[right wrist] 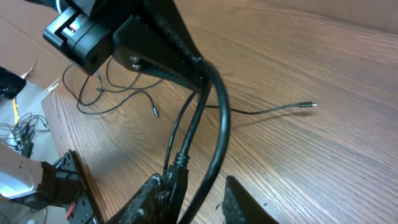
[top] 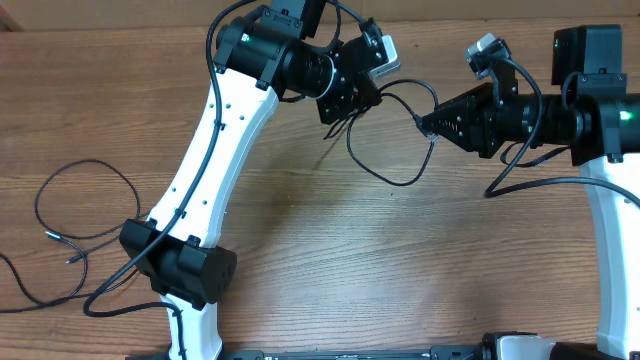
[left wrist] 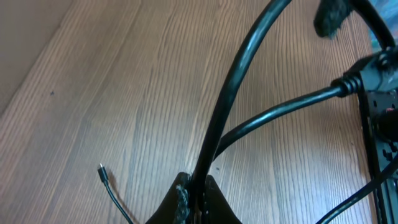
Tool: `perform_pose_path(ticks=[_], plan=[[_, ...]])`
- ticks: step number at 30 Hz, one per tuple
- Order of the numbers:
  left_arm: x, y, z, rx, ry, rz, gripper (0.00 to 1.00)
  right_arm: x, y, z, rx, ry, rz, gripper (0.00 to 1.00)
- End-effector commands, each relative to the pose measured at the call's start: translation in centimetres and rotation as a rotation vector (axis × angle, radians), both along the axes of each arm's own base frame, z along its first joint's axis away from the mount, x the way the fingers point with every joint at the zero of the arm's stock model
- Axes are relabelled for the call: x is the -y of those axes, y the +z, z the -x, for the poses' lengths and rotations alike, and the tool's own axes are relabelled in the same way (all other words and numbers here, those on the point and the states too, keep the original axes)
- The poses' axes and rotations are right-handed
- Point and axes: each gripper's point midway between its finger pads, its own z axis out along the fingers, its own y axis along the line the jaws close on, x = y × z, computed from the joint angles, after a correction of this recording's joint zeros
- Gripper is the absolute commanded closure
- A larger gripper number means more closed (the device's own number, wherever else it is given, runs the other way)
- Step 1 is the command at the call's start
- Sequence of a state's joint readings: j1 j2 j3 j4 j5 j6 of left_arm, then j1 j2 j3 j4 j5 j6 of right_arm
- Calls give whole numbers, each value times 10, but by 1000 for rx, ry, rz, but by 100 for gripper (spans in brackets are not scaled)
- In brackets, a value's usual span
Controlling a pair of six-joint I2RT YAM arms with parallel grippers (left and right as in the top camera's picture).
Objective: Untangle cables
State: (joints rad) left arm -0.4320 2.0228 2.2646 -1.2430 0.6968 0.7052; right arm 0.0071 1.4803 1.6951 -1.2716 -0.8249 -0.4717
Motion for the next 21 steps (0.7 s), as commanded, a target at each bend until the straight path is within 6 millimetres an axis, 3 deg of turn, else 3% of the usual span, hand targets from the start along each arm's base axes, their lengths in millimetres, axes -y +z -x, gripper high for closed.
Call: perform_pose_path(ticks=[1, 10, 21], plan=[[7, 33, 9, 8, 17, 79, 96, -2, 3, 1, 4, 14, -17, 75], [11, 37, 4, -38, 77, 106, 96, -2, 3, 1, -2, 12, -19, 96], [13, 40, 2, -225, 231, 150, 96, 5, -4, -2, -18, -32, 28, 96]])
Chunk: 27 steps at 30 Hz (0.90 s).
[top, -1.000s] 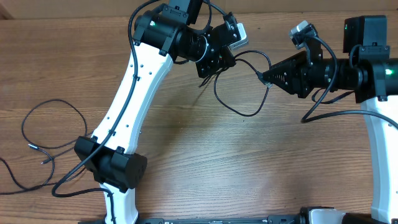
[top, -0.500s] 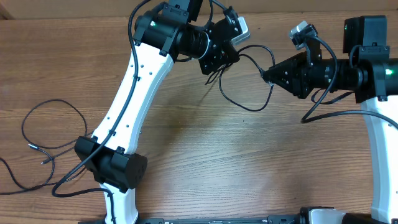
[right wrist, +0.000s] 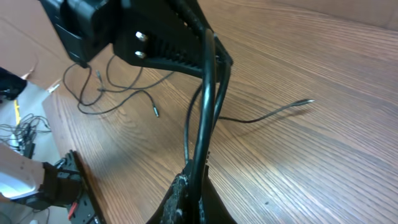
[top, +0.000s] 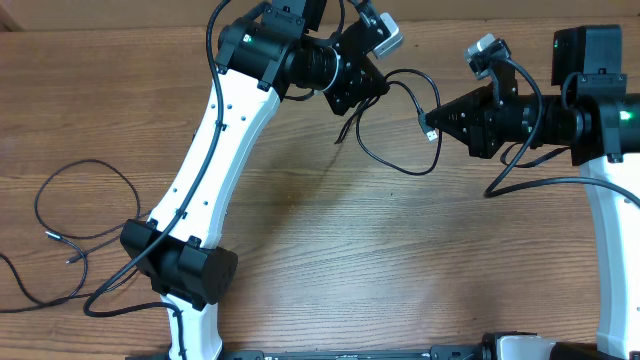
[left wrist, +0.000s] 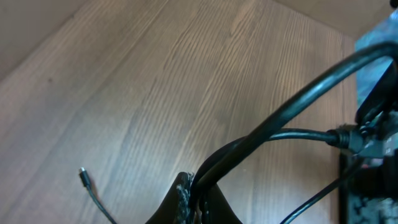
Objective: Untangle cables
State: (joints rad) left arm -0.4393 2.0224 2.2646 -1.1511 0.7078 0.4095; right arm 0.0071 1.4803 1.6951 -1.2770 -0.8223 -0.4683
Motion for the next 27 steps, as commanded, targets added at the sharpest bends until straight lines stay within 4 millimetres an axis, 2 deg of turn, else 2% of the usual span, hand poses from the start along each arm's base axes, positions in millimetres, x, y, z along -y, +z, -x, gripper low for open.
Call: perform_pose_path(ticks=[1, 6, 12, 16, 21, 23, 25, 27], plan=[[2, 28, 12, -107, 86, 73, 96, 6, -5, -4, -16, -40, 33, 96], [-1, 24, 7, -203, 194, 69, 96, 8, -6, -5, -25, -54, 40, 96], [-29, 3, -18, -233, 477, -50, 96, 8, -6, -5, -25, -54, 40, 96], [-40, -2, -26, -303, 627, -54, 96, 8, -6, -5, -24, -54, 40, 96], [-39, -1, -26, -336, 654, -36, 96, 8, -6, -5, -29, -58, 38, 96], [-39, -2, -26, -336, 654, -37, 86, 8, -6, -5, -33, -60, 36, 96], [-39, -2, -26, -336, 654, -37, 60, 8, -6, -5, -33, -60, 36, 96], [-39, -1, -26, -334, 653, -37, 41, 8, -6, -5, -35, -63, 35, 96]])
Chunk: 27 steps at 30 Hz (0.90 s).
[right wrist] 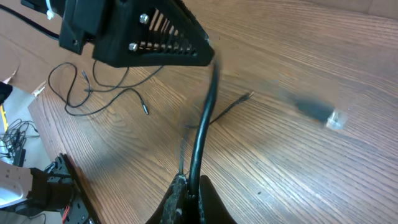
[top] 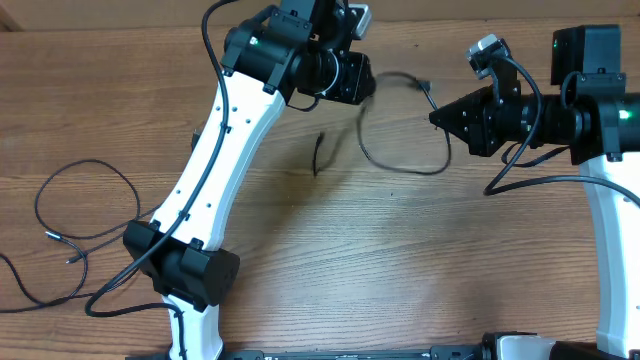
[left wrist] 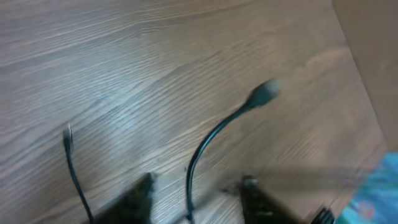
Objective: Untangle cables
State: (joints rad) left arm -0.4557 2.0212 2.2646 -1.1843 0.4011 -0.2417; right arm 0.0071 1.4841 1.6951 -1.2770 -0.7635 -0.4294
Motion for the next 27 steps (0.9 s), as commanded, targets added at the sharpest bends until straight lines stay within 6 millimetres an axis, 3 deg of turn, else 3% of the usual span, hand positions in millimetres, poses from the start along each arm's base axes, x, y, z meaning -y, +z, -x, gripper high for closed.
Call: perform_pose_path(ticks=[1, 3, 10, 19, 24, 27], plan=[[-10, 25, -2, 57, 45, 9, 33, 1, 1, 0, -4, -9, -1, 96], [-10, 24, -2, 64, 36, 4, 26, 1, 1, 0, -4, -9, -1, 96], [-11, 23, -1, 73, 20, -8, 25, 1, 1, 0, -4, -9, -1, 96], [-14, 15, 11, 149, -165, -99, 23, 1, 1, 0, -3, -9, -1, 96], [7, 25, 32, 247, -437, -26, 25, 1, 1, 0, -3, -9, -1, 96], [17, 33, 47, 346, -626, 27, 19, 1, 1, 0, -3, -9, -1, 96]])
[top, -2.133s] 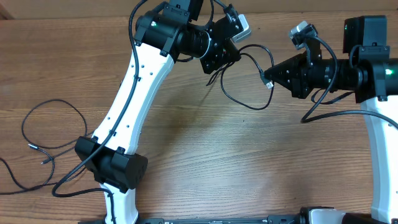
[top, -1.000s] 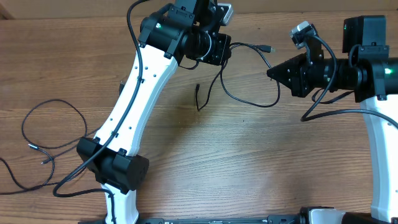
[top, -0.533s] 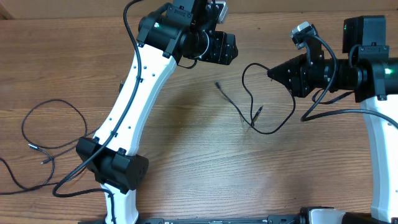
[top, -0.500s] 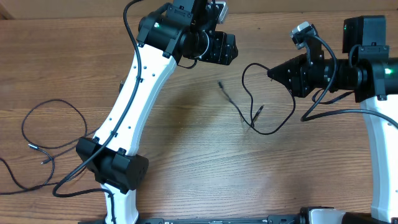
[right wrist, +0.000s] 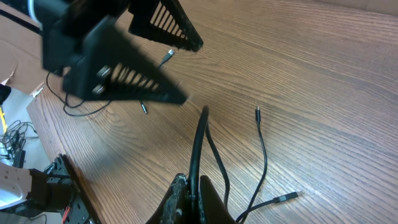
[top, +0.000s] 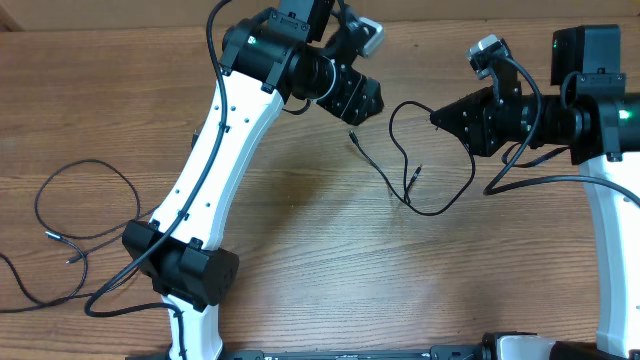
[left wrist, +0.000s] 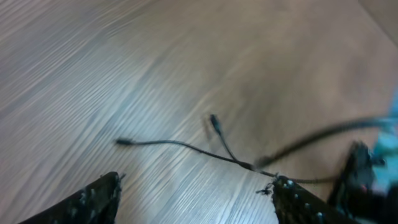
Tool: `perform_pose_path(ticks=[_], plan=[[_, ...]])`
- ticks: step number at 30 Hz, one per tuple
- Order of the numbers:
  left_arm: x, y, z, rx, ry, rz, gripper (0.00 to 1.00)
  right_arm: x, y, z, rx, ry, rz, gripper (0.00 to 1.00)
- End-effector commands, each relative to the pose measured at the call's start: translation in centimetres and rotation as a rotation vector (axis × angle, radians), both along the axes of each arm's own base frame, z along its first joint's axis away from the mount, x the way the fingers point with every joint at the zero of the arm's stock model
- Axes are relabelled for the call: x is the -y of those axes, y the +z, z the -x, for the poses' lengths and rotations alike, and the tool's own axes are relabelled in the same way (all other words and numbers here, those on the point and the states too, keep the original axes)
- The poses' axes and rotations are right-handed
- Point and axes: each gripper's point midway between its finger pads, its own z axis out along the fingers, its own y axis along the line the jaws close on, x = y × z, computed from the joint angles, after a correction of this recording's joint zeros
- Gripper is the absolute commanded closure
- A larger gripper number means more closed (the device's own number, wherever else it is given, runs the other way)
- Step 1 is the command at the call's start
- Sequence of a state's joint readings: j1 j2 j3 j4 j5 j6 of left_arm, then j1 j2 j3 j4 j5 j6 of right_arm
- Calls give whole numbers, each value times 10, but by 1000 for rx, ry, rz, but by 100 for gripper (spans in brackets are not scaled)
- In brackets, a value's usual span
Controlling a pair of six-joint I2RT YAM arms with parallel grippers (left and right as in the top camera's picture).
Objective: Untangle cables
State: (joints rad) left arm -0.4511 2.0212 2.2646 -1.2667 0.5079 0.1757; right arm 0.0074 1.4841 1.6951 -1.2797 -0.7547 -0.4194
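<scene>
A thin black cable (top: 441,200) hangs from my right gripper (top: 435,118), which is shut on it; its loop and two free ends lie on the wooden table (top: 300,270). In the right wrist view the gripper (right wrist: 193,182) pinches the cable (right wrist: 200,140), and a plug end (right wrist: 292,196) rests on the wood. My left gripper (top: 362,100) stands open above and to the left of the cable, holding nothing. In the blurred left wrist view its fingers (left wrist: 93,199) are spread wide around the gripper's middle (left wrist: 196,180), with the cable (left wrist: 217,149) lying beyond them.
A second thin black cable (top: 80,215) lies looped at the table's left edge, also seen far off in the right wrist view (right wrist: 93,102). The white left arm (top: 215,150) crosses the middle left. The right arm's own wiring (top: 530,180) trails by its base.
The cable has left my left gripper and now hangs from the right gripper alone, with its loop and ends down on the table. The left jaws stand wider apart.
At first my left gripper was shut on the cable and the right jaws stood apart around it. Then both were shut on it, close together. Later the left jaws were parted with the cable between them. Now only the right gripper holds it.
</scene>
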Motion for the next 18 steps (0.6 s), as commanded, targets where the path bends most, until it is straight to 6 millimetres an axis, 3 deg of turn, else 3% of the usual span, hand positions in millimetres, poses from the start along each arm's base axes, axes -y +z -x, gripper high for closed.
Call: perform_pose_path(ticks=[1, 3, 7, 15, 18], plan=[[15, 38, 28, 204, -334, 113, 16, 0, 3, 0, 6, 2, -5, 96], [16, 38, 35, 248, -417, 113, 10, 0, 3, 0, 6, 2, -5, 96], [12, 32, 43, 320, -537, 79, 8, 0, 3, 0, 10, 2, -5, 96], [29, 53, 51, 365, -604, 222, 1, -1, 4, 0, 9, 6, -12, 96], [32, 50, 51, 379, -618, 213, 0, -6, 8, 3, 8, 29, -47, 96]])
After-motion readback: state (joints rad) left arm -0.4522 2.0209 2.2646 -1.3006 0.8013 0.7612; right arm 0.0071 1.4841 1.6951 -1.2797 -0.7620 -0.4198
